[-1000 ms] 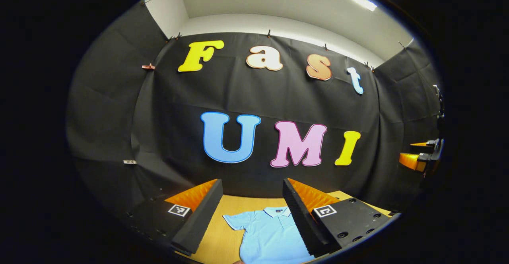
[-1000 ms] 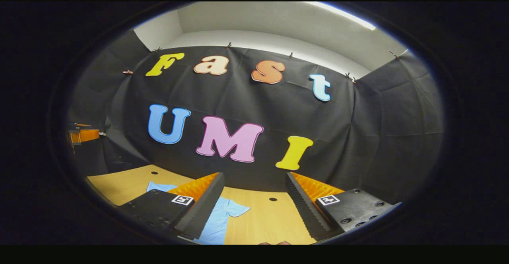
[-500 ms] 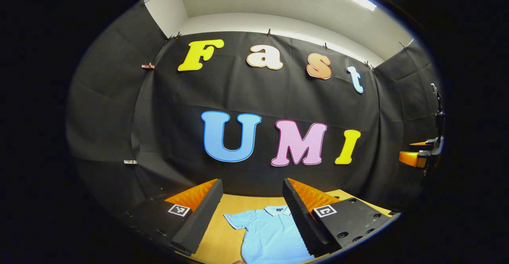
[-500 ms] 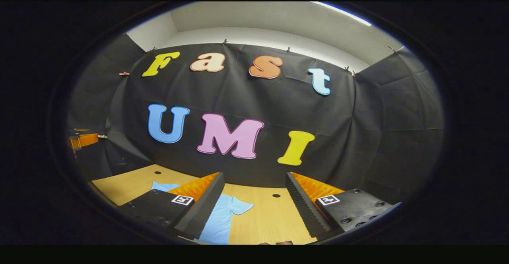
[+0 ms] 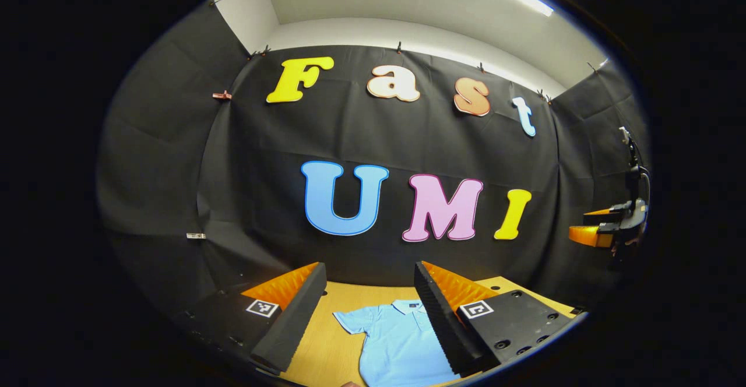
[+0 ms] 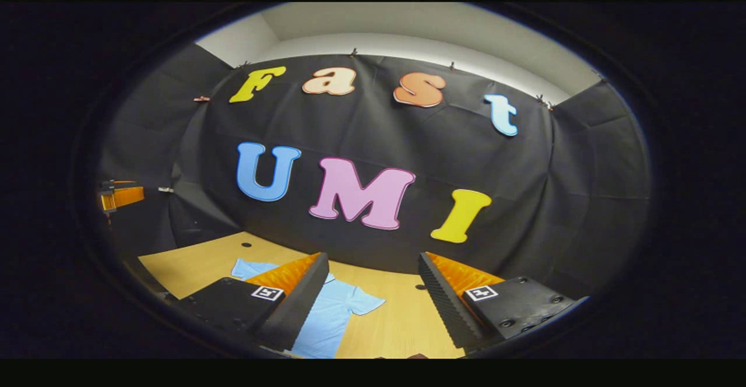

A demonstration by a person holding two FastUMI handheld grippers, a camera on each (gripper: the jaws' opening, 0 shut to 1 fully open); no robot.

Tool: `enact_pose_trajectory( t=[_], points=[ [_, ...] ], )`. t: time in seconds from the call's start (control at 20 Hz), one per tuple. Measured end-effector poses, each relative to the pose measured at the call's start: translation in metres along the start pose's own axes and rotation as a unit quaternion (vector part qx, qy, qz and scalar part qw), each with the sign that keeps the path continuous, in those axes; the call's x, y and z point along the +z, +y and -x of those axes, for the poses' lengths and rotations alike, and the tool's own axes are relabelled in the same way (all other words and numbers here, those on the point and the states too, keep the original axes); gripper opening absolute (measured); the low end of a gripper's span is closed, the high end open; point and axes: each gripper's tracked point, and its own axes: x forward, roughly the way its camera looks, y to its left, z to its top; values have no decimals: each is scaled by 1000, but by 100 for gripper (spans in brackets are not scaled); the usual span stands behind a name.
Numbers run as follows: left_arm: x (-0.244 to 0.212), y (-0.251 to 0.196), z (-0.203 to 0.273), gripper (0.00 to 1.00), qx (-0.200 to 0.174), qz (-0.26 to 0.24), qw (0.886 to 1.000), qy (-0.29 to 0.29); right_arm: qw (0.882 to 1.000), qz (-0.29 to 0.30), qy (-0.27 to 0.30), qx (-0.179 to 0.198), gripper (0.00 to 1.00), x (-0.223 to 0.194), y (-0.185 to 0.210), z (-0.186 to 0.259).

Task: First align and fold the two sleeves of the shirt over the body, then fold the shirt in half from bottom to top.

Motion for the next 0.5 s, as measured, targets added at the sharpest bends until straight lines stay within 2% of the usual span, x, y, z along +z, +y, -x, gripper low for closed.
enact_pose_trajectory(
  t=[0.3,0.5],
  points=[
    [-2,12,-13,97,24,3,1000,-3,999,-17,3,43,97,-7,13,-57],
    [-8,16,-35,97,43,13,999,4,998,-34,17,56,97,-25,9,-108]
  ],
)
